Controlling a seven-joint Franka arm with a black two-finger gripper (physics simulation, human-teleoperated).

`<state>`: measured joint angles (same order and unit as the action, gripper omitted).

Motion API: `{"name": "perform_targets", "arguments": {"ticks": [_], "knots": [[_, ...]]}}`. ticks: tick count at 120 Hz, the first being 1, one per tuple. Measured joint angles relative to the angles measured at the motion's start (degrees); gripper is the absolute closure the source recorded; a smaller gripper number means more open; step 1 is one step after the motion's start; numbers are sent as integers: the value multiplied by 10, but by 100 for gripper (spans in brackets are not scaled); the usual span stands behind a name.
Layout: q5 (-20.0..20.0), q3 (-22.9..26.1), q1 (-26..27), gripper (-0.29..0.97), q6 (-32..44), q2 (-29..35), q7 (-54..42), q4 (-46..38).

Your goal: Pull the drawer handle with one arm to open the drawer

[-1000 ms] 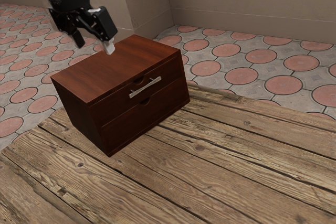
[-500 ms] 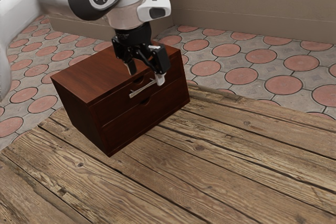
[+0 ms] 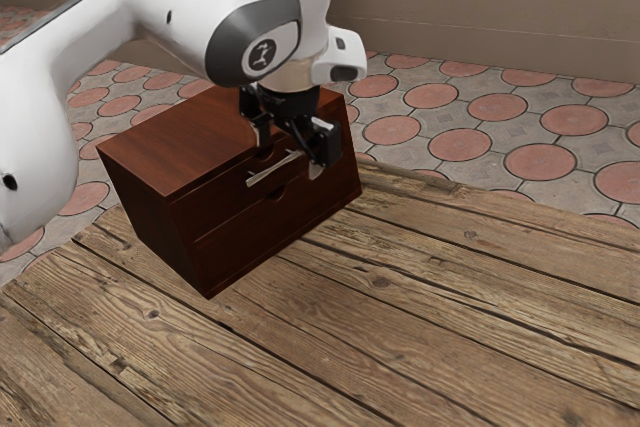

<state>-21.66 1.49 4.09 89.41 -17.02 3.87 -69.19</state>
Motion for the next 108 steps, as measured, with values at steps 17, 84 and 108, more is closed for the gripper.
{"name": "perform_targets", "arguments": {"ticks": [17, 84, 108], "knots": [[-14, -1, 2, 0, 30, -15, 9, -12], [-57, -2, -28, 0, 100, -35, 27, -28], [-67, -2, -31, 0, 109, -47, 29, -29]]}}
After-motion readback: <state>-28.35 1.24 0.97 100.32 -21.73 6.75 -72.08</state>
